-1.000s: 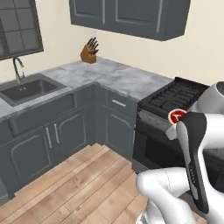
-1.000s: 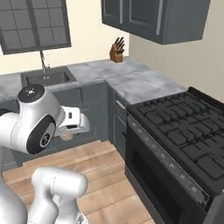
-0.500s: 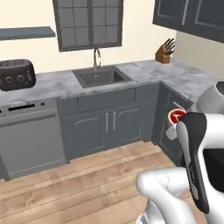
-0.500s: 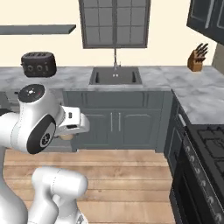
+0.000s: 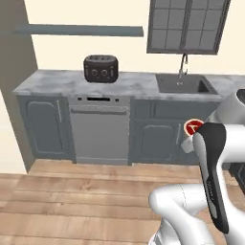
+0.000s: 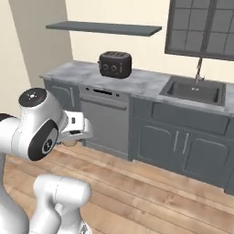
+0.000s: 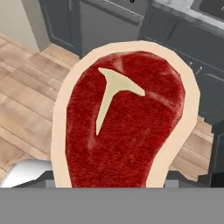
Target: Take the steak from the fridge and place it on the digital scale on the counter by the fridge. Wait a few seconds for a reading, then move it to the plate on the dining counter.
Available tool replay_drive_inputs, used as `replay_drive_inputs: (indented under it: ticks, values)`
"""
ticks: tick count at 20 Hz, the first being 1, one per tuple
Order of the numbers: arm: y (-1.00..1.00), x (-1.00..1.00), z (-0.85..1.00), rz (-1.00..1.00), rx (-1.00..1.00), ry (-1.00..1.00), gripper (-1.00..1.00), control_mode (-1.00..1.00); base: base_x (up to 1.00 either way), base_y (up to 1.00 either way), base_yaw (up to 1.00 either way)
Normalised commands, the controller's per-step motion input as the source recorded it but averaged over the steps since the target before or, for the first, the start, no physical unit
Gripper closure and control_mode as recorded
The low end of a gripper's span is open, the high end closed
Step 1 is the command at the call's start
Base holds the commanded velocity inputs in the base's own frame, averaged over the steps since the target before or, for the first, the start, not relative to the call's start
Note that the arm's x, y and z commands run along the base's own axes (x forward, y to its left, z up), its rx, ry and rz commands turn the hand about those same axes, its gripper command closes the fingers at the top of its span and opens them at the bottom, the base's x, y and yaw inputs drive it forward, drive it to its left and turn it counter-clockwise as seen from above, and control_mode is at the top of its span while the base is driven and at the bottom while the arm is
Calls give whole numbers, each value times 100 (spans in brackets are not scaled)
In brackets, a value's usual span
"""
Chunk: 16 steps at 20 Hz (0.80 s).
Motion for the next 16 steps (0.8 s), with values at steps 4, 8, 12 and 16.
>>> replay_drive_inputs:
  ticks: [4,8,12,16]
  values:
    - [0,0,0,0,0,0,100,100,0,14,70]
    - [0,0,0,0,0,0,100,100,0,14,70]
    - [0,0,0,0,0,0,100,100,0,20,70]
    - [0,0,0,0,0,0,100,100,0,23,73]
